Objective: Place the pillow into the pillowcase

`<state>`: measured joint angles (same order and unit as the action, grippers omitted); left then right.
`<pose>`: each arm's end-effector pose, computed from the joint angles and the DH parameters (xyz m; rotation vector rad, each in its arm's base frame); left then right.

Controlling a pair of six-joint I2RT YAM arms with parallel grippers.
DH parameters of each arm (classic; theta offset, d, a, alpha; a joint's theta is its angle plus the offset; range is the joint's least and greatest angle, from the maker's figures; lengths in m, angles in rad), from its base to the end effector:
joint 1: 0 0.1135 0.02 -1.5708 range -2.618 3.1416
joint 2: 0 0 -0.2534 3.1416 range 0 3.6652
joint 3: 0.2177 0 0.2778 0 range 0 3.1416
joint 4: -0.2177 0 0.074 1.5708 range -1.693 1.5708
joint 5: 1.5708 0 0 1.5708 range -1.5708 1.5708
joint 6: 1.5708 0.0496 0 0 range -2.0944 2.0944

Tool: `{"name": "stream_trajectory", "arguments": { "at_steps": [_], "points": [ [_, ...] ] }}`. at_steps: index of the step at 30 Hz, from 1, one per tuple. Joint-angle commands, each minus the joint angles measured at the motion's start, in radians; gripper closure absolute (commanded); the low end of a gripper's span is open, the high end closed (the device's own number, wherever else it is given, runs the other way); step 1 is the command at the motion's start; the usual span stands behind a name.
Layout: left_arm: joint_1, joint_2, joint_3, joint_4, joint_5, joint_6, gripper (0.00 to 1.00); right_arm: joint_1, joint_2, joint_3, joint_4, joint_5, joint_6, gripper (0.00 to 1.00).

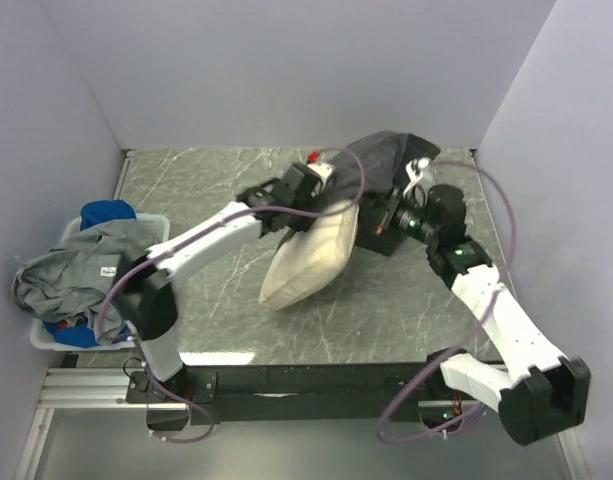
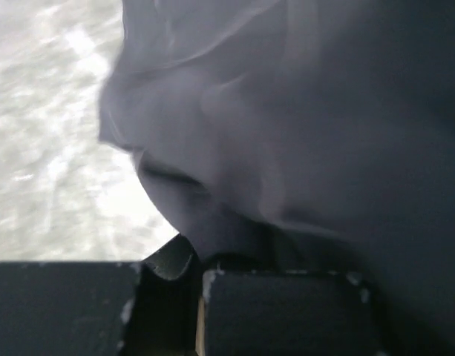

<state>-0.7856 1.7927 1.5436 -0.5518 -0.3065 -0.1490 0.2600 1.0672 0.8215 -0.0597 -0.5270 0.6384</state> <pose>0.3201 -0.2991 0.2649 0.5888 2.2513 -0.1036 0.2708 0.0979 0.2925 -0.0121 1.9865 1.0941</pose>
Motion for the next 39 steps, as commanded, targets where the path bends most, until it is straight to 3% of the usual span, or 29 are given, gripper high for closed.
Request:
{"name": "stream_trajectory", "arguments": {
  "at_steps": [1, 5, 7, 9, 12, 16, 18, 19, 20, 22, 25, 30, 35, 36, 38, 39],
  "points": [
    [0.008, -0.242, 0.223, -0.06, 0.563, -0.196, 0.99, 0.08, -0.085, 0.296, -0.066, 0.072, -0.062, 1.0],
    [0.028, -0.263, 0.366, -0.039, 0.827, -0.361, 0.99, 0.116, 0.006, 0.422, -0.127, 0.122, -0.08, 1.0],
    [0.06, -0.289, 0.382, 0.039, 0.9, -0.464, 0.99, 0.181, 0.036, 0.423, -0.127, 0.148, -0.092, 1.0],
    [0.135, -0.314, 0.357, 0.194, 0.972, -0.666, 0.99, 0.223, 0.069, 0.407, -0.134, 0.202, -0.105, 1.0],
    [0.269, -0.354, 0.354, 0.32, 0.977, -0.863, 0.99, 0.251, 0.076, 0.386, -0.14, 0.202, -0.103, 1.0],
    [0.446, -0.345, 0.363, 0.328, 0.954, -1.01, 0.99, 0.268, 0.011, 0.451, -0.183, 0.188, -0.121, 1.0],
    [0.476, -0.319, 0.397, 0.285, 0.942, -0.985, 0.99, 0.268, -0.007, 0.491, -0.206, 0.186, -0.135, 1.0],
    [0.473, -0.278, 0.435, 0.141, 0.884, -0.941, 0.99, 0.265, -0.021, 0.537, -0.218, 0.203, -0.155, 1.0],
    [0.464, -0.265, 0.47, 0.098, 0.867, -0.873, 0.99, 0.256, -0.024, 0.565, -0.253, 0.232, -0.166, 1.0],
    [0.454, -0.277, 0.446, 0.09, 0.88, -0.856, 0.99, 0.223, -0.001, 0.657, -0.29, 0.286, -0.174, 1.0],
    [0.454, -0.322, 0.467, 0.07, 0.839, -0.825, 0.99, 0.139, 0.083, 0.76, -0.321, 0.184, -0.129, 1.0],
    [0.479, -0.265, 0.694, 0.007, 0.813, -0.807, 0.99, 0.248, 0.152, 0.837, -0.338, 0.183, -0.132, 1.0],
    [0.49, -0.191, 0.711, 0.047, 0.889, -0.828, 0.99, 0.321, 0.135, 0.878, -0.379, 0.219, -0.198, 1.0],
    [0.465, -0.172, 0.739, 0.0, 0.888, -0.805, 0.99, 0.314, 0.138, 0.913, -0.406, 0.301, -0.222, 1.0],
    [0.448, -0.199, 0.716, 0.039, 0.891, -0.775, 0.99, 0.212, 0.125, 0.906, -0.387, 0.314, -0.229, 1.0],
    [0.448, -0.261, 0.679, 0.138, 0.902, -0.784, 0.99, 0.155, 0.117, 0.859, -0.355, 0.214, -0.2, 1.0]
  ]
}}
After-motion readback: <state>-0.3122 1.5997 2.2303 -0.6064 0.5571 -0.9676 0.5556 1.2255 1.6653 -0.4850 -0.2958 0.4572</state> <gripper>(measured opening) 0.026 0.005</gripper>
